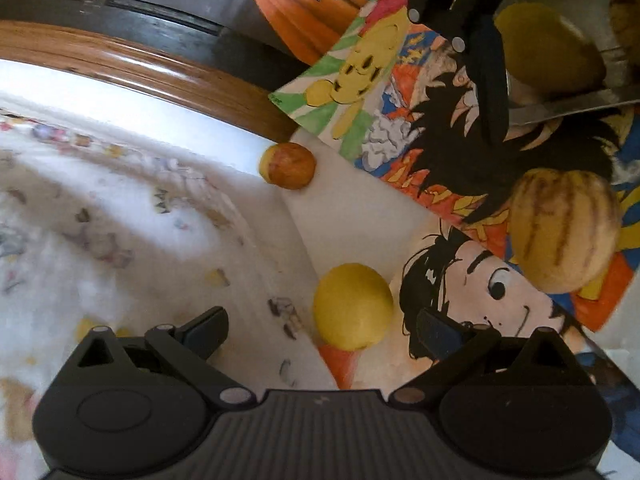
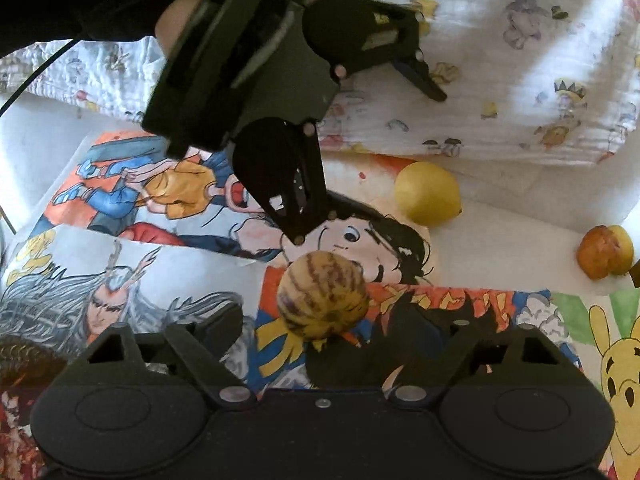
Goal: Organize fruits
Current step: 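Grasp the striped fruit with the right tool while the left tool approaches the yellow lemon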
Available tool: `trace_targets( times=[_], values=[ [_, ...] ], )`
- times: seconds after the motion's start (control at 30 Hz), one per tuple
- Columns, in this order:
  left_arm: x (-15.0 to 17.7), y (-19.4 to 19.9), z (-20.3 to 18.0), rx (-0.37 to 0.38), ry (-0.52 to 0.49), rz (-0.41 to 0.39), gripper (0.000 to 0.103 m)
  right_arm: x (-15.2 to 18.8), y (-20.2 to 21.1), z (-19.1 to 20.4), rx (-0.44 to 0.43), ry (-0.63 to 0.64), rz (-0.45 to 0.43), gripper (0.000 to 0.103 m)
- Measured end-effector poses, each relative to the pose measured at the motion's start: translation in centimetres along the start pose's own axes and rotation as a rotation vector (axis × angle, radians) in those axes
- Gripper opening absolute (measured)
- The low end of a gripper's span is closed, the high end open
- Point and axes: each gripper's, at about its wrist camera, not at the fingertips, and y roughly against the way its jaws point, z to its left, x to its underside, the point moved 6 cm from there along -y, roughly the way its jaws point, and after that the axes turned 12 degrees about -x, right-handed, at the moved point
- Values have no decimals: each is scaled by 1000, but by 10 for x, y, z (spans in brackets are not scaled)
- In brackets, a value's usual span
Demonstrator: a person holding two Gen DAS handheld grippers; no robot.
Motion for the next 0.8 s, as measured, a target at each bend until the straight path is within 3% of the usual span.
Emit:
trace_targets(
  times=[0.27,0.6,0.8],
  values=[
    [1,-17,-5,62,-39,0,97,-3,-13,-7,-32,43,-6,80],
    [-3,-31,-6,111,-4,23,76,-2,-24,-4,-50,54,0,60],
    [-5,-33,-7,143,20,30,65,-2,-26,-4,-54,45,-5,56]
  ],
)
